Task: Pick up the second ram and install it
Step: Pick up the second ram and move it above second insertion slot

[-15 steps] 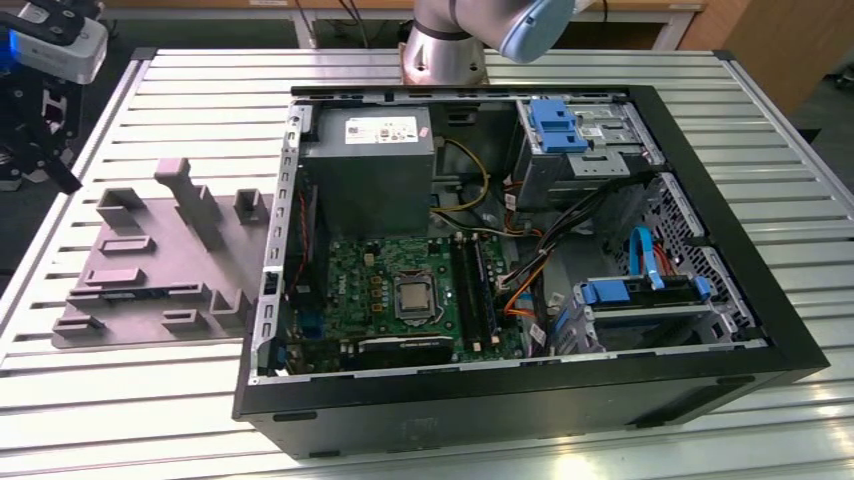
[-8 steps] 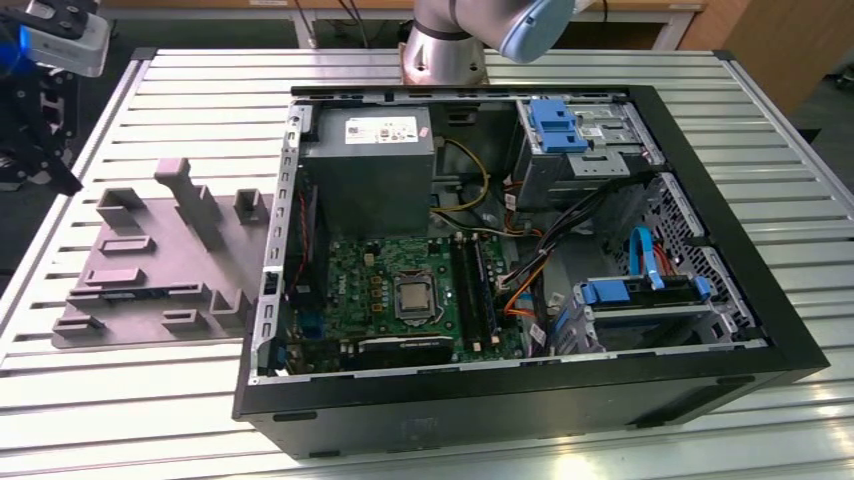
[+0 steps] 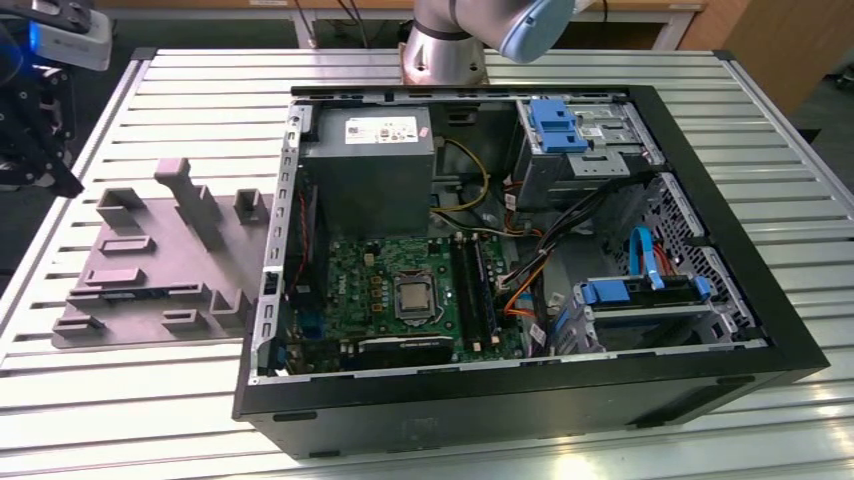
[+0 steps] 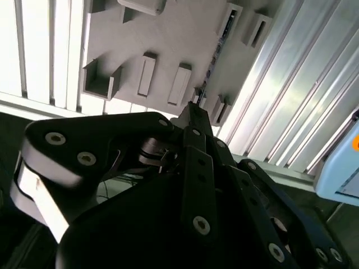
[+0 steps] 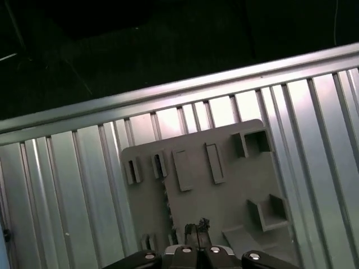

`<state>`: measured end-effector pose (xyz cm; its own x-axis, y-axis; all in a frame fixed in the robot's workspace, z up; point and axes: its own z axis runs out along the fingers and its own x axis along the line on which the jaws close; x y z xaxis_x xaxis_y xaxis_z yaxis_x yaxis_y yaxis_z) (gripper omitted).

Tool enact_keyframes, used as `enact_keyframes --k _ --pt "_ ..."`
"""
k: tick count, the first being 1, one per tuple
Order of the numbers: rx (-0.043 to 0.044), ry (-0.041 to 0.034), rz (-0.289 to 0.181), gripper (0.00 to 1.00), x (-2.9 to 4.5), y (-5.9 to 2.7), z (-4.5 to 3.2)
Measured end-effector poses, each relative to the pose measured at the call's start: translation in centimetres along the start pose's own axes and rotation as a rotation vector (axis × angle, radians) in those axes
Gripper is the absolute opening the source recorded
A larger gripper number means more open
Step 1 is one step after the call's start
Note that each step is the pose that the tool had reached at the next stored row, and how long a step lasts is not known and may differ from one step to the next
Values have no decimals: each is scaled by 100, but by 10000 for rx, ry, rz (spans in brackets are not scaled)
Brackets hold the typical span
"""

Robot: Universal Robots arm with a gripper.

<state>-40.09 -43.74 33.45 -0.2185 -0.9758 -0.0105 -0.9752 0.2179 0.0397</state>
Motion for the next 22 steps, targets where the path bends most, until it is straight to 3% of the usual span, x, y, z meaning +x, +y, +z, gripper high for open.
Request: enact_keyframes --k 7,10,12,15,17,22 --pt "-13 50 -1252 11 0 -1 38" --pt "-15 57 -1392 11 1 2 40" --pt "-15 56 -1394 23 1 2 41" --pt "-12 54 -1394 29 2 2 46" --pt "-14 56 -1451 41 12 3 62" --pt "-22 35 -1755 47 46 29 146"
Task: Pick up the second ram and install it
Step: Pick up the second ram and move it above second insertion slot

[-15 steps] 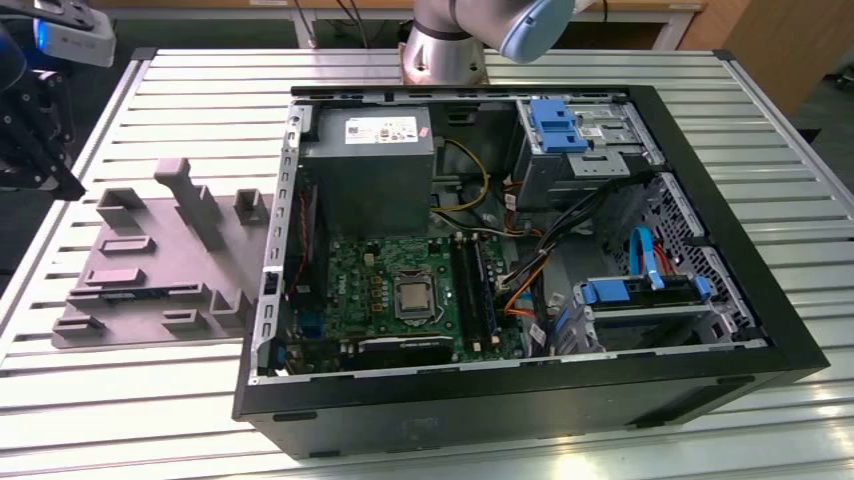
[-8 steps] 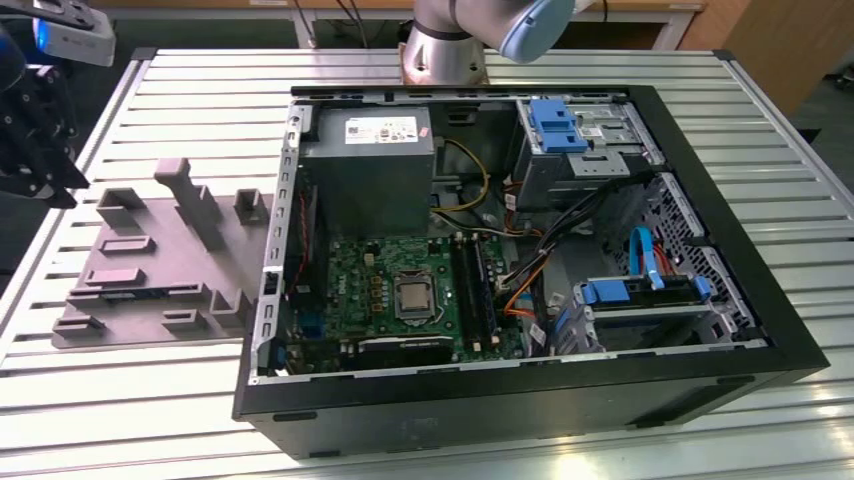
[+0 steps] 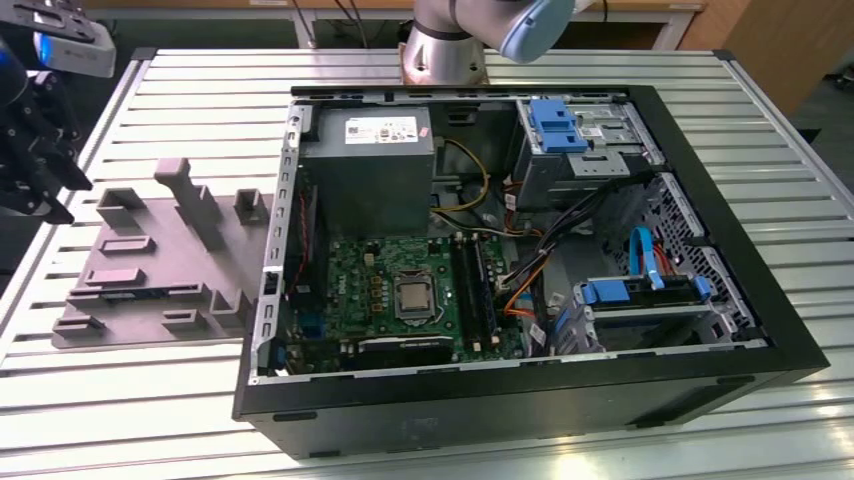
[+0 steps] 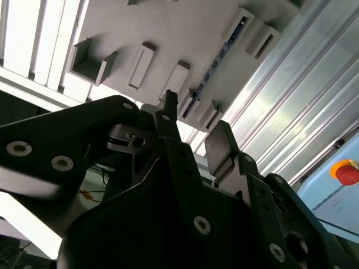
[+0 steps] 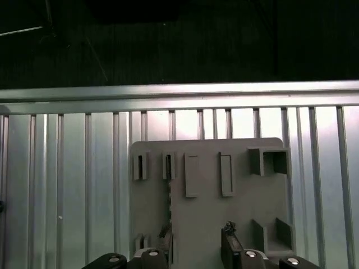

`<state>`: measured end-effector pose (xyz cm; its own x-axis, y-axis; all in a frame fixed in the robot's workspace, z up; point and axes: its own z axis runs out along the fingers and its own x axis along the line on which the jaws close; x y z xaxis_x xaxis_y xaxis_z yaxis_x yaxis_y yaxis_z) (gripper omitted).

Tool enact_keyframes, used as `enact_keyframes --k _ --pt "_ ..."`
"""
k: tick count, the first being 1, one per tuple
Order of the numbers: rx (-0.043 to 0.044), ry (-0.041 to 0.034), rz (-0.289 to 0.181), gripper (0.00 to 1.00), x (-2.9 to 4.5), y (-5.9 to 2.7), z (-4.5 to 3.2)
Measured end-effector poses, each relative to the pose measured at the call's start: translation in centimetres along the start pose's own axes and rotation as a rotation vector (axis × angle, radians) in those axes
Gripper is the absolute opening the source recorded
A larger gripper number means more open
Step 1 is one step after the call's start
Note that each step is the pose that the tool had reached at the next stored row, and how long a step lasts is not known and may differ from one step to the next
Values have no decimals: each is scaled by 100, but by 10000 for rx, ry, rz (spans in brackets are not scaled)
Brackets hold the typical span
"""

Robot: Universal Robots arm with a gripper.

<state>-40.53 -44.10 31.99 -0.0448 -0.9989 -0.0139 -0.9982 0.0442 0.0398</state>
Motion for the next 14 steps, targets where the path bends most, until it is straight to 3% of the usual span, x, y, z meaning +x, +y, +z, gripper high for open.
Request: enact_keyframes --k 14 --pt "0 -2 -14 47 58 27 255"
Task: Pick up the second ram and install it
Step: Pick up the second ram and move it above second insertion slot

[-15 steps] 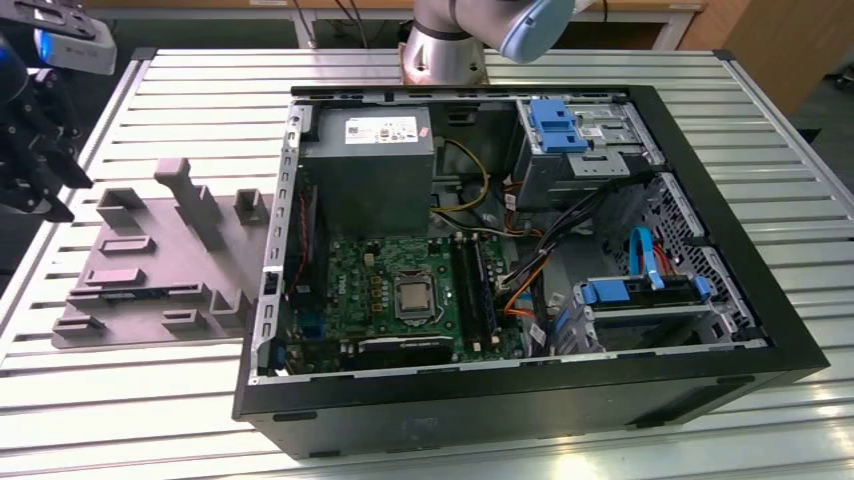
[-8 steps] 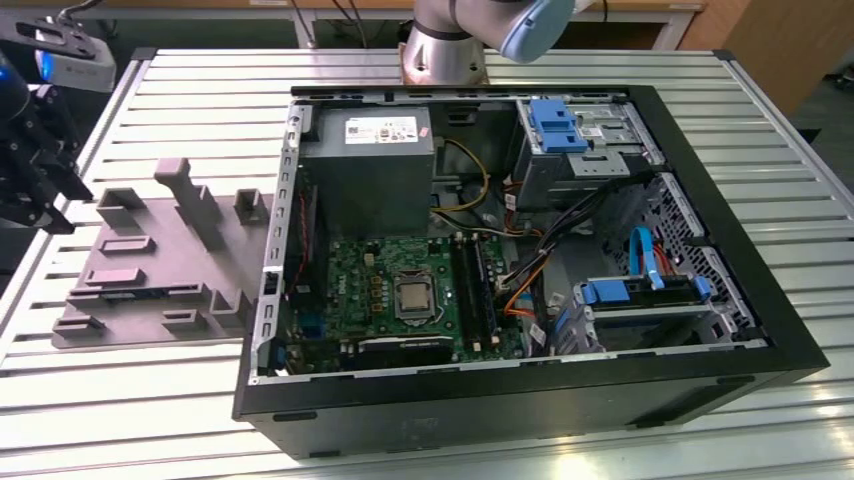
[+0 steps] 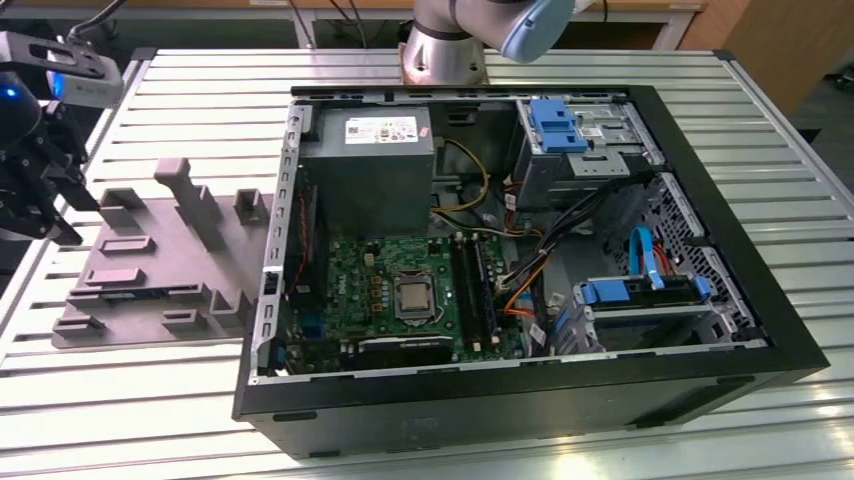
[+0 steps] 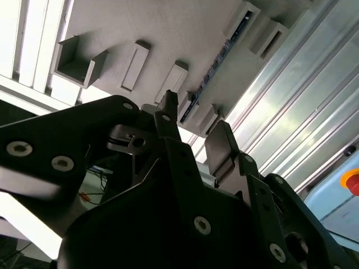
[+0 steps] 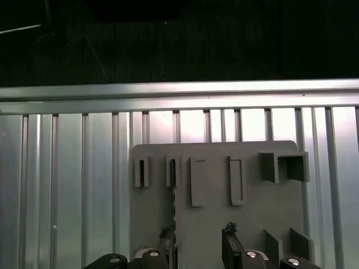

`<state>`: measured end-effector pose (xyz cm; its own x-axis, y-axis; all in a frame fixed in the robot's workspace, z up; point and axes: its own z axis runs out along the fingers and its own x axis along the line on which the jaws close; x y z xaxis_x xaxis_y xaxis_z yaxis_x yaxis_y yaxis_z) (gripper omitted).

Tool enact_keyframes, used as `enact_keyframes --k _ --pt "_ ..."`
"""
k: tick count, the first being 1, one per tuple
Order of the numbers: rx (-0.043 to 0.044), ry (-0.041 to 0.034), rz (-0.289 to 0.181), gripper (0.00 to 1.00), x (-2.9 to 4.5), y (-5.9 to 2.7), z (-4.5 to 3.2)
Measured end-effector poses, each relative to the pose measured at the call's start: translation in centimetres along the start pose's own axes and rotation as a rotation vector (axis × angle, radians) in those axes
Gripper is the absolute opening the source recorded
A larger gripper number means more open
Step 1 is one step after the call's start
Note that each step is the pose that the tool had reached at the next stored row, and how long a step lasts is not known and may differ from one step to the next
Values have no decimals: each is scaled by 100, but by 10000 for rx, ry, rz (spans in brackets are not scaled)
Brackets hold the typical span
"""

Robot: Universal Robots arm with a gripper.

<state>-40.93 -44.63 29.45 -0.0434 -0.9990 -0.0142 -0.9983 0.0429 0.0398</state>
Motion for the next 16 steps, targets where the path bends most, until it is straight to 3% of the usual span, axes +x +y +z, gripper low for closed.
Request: enact_keyframes --k 5,16 --pt "-4 -110 -6 47 5 1 82" --pt "-3 -111 -7 47 36 31 283"
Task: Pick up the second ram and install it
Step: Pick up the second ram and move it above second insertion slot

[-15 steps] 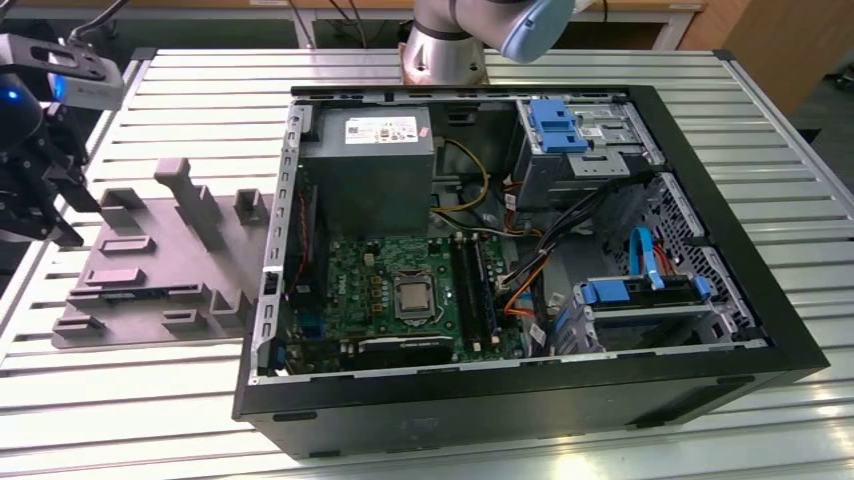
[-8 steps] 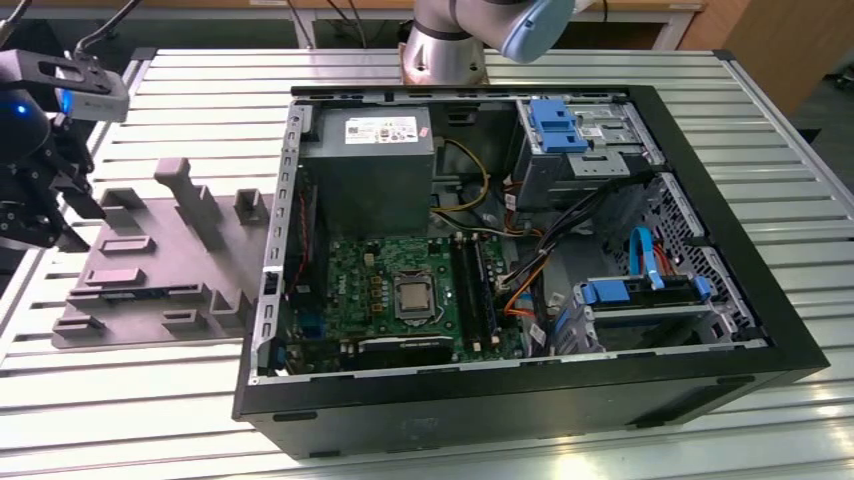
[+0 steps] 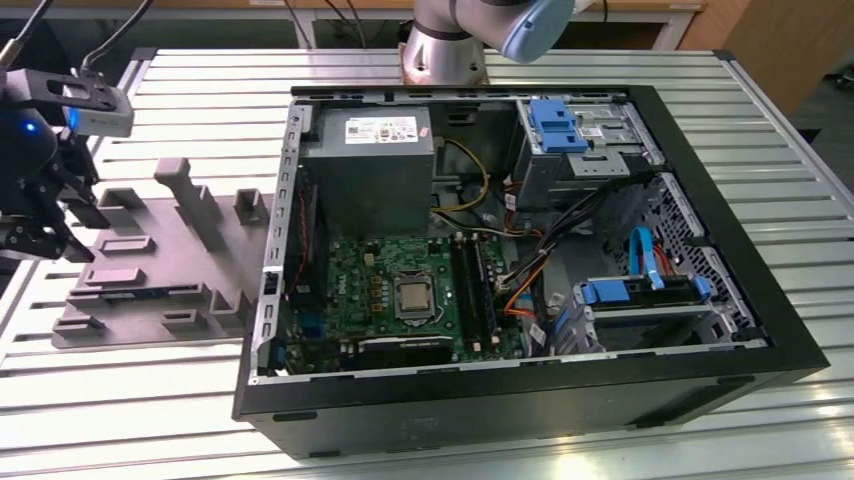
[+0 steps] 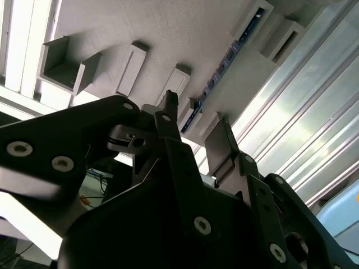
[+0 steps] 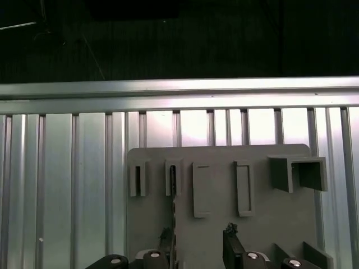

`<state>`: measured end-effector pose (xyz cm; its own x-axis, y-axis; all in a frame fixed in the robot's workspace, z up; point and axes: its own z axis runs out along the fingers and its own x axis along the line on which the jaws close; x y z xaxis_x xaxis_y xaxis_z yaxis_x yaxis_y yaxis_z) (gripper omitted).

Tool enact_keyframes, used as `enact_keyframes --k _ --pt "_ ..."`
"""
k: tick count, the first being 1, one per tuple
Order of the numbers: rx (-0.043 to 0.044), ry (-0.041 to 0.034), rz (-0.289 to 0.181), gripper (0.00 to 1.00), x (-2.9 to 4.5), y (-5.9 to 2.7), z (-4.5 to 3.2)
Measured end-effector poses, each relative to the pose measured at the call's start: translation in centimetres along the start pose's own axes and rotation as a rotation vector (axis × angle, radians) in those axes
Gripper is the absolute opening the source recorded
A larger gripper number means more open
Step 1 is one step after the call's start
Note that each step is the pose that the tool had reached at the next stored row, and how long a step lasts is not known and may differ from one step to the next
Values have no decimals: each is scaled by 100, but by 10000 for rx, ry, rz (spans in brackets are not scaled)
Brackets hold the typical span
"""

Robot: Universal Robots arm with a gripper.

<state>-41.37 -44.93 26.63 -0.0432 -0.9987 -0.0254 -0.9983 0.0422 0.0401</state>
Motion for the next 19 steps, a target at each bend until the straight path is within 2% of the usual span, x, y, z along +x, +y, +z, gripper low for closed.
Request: enact_keyframes --k 10,19 --pt "-1 1 -25 47 13 -8 171" --pt "-4 15 -148 47 111 -16 292"
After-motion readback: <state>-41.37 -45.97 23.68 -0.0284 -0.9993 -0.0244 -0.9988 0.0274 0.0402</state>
